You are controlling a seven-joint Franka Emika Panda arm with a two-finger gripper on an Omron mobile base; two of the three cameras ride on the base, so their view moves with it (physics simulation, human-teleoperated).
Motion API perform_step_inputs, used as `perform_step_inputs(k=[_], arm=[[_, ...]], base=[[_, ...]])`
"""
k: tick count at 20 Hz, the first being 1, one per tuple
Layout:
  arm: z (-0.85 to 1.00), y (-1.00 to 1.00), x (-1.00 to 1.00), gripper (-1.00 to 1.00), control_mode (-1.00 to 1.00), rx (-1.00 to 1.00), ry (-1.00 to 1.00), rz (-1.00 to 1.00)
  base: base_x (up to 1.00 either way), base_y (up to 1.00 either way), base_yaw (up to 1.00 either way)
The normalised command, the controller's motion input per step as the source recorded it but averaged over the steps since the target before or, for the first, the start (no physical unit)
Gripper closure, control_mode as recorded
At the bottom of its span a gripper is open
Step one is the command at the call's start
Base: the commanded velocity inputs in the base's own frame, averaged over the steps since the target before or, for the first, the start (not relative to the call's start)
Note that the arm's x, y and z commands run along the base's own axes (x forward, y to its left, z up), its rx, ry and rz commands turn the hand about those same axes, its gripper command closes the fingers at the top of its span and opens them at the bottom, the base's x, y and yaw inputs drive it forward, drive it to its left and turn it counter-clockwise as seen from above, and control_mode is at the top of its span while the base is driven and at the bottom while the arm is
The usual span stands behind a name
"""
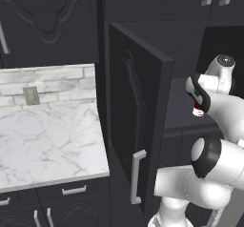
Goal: Stack two cans on top of the other two cans in the cabinet.
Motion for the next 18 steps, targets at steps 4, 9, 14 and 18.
perform_step_inputs(k=[4,9,14,18], arm=[[-0.19,0.00,0.00,1.00,-1.00,0.00,0.00,0.00],[-0.16,0.00,0.00,-1.00,-1.00,0.00,0.00,0.00],[-0.01,0.00,0.00,-1.00,-1.00,0.00,0.00,0.00],[0.00,0.00,-0.07,-1.00,-1.00,0.00,0.00,0.00]], base=[[0.00,0.00,0.00],[0.00,0.00,0.00],[0.00,0.00,0.00],[0.00,0.00,0.00]])
